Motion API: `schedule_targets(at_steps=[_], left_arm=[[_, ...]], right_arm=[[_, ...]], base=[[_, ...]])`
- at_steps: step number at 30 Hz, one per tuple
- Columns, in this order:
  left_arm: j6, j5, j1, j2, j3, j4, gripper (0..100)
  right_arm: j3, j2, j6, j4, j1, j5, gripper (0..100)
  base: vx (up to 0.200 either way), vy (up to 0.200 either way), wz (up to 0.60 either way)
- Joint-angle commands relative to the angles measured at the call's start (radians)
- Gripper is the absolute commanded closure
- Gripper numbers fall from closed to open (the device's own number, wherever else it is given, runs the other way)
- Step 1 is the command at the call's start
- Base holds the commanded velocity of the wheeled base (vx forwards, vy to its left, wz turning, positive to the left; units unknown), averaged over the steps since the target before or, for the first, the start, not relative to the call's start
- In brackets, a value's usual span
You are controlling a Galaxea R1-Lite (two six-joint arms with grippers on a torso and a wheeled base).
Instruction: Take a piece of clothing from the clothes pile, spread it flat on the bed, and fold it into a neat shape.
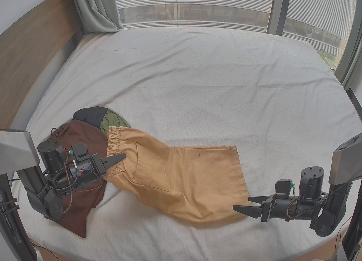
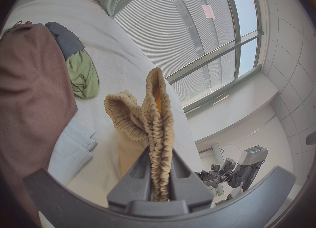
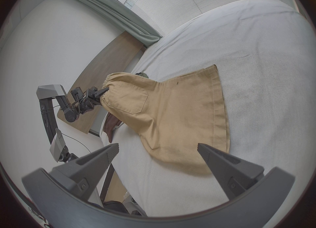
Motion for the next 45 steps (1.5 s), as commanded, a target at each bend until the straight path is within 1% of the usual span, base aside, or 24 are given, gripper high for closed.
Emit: schedule_targets(at_steps=[1, 5, 8, 15, 20, 23, 31, 34, 37, 45], left_arm=[[-0.002, 0.015, -0.034, 0.025, -0.021, 0.0, 100], [-0.002, 0.03, -0.06, 0.039, -0.035, 0.0, 100], [-0.006, 0.056, -0.095, 0.051, -0.061, 0.002, 100], [-0.006, 0.087, -0.16, 0.102, -0.096, 0.003, 100], [-0.009, 0.122, -0.195, 0.137, -0.14, 0.002, 100], [-0.012, 0.128, -0.215, 0.146, -0.162, 0.002, 100], [-0.118, 0.13, -0.287, 0.145, -0.202, 0.003, 100], [-0.143, 0.128, -0.3, 0.146, -0.209, 0.003, 100], [-0.193, 0.128, -0.319, 0.16, -0.235, 0.003, 100], [-0.244, 0.13, -0.356, 0.203, -0.298, 0.006, 100]], right_arm=[[0.0, 0.002, 0.0, -0.001, 0.0, 0.001, 0], [0.0, 0.002, 0.0, -0.001, 0.0, 0.001, 0], [0.0, 0.005, 0.0, -0.001, 0.0, 0.001, 0], [0.0, 0.006, 0.0, -0.001, 0.0, 0.001, 0], [0.0, 0.008, 0.0, -0.001, -0.001, 0.001, 0], [0.0, 0.008, 0.0, -0.001, -0.001, 0.001, 0], [-0.002, 0.011, 0.0, -0.001, -0.003, 0.001, 0], [-0.005, 0.011, 0.0, -0.001, -0.003, 0.001, 0], [-0.008, 0.009, 0.0, -0.001, -0.007, 0.001, 0], [-0.02, 0.009, 0.0, -0.002, -0.015, 0.001, 0]], base=[[0.0, 0.0, 0.0], [0.0, 0.0, 0.0], [0.0, 0.0, 0.0], [0.0, 0.0, 0.0], [0.0, 0.0, 0.0], [0.0, 0.0, 0.0], [0.0, 0.0, 0.0], [0.0, 0.0, 0.0], [0.0, 0.0, 0.0], [0.0, 0.0, 0.0]])
